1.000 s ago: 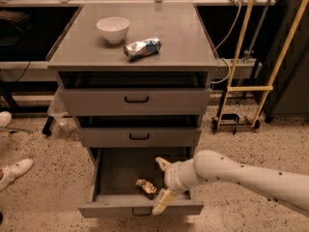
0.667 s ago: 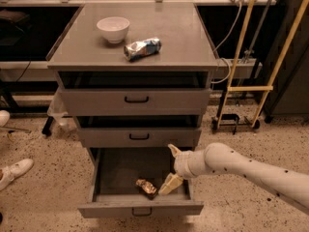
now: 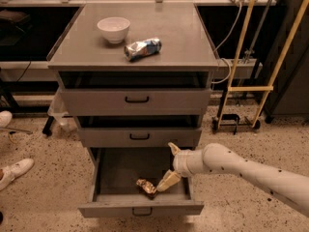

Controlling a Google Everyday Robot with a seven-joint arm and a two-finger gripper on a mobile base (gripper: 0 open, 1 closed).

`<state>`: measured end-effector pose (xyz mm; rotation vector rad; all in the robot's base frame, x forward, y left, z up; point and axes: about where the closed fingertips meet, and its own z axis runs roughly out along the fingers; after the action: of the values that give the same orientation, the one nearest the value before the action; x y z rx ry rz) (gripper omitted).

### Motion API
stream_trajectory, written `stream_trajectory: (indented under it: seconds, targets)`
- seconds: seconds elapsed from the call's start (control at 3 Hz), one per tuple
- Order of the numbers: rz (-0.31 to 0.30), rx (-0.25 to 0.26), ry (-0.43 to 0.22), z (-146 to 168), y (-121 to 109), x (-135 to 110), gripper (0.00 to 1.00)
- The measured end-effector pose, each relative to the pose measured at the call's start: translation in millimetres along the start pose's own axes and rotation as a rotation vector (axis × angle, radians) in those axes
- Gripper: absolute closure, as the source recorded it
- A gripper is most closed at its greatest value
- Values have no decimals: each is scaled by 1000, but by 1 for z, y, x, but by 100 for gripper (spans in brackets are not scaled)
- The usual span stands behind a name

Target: Pick orange can from bottom drawer and place on counter

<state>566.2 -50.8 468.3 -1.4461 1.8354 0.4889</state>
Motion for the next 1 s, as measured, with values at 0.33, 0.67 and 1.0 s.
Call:
stream_trajectory:
  seconds: [0.33, 0.67, 1.0]
  targets:
    - [97, 92, -36, 42, -39, 20, 0]
    - [185, 160, -14, 74, -74, 42, 0]
    - [193, 164, -5, 79, -78, 45, 0]
